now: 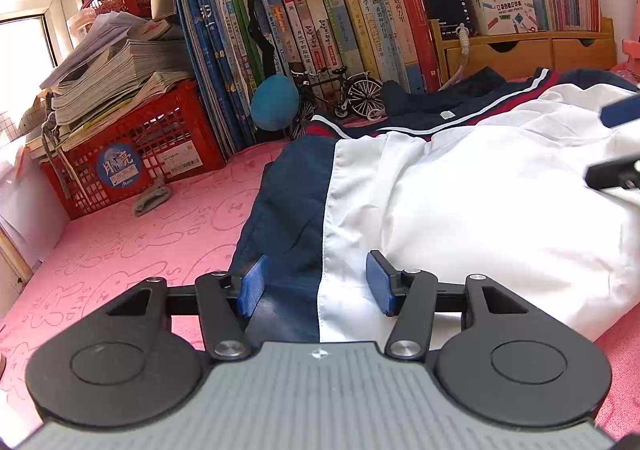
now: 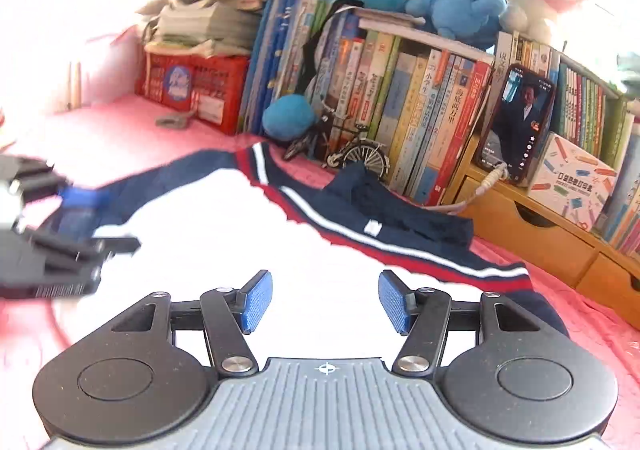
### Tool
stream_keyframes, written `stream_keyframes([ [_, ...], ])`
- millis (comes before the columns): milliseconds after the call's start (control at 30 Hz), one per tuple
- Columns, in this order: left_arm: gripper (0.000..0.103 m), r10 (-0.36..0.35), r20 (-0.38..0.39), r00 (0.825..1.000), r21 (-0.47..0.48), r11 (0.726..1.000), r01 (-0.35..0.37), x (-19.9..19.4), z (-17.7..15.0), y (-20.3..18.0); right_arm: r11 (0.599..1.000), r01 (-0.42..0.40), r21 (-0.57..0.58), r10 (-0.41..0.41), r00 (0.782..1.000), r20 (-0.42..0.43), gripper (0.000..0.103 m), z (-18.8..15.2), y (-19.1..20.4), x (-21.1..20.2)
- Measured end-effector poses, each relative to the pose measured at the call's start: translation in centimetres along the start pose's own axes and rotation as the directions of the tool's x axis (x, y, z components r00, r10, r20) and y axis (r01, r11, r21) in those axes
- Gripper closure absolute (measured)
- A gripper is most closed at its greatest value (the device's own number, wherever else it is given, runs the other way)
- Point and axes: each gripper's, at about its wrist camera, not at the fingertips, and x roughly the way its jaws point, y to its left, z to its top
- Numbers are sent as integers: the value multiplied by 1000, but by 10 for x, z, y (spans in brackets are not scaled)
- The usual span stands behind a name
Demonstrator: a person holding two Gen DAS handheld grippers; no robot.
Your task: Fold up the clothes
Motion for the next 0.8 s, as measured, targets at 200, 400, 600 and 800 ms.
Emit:
stream_keyframes([
  [200, 27, 10, -10, 1000, -28, 1000, -11, 2, 0, 7, 892, 427, -150, -434, 900, -22, 38, -85, -34, -24],
  [400, 22, -16, -9, 1000, -118, 993, 15, 0, -1, 23, 808, 570, -150, -588, 797, -137, 38, -108, -78, -43],
  [600, 23, -96, 84, 992, -105, 989, 104, -47, 0, 16, 890, 454, -42, -455, 890, -33, 42, -93, -52, -86],
  [800, 22, -357, 107, 928, 179, 925, 336, -81, -2, -35, 988, 63, -138, -53, 996, 78, 41, -61, 21, -93],
])
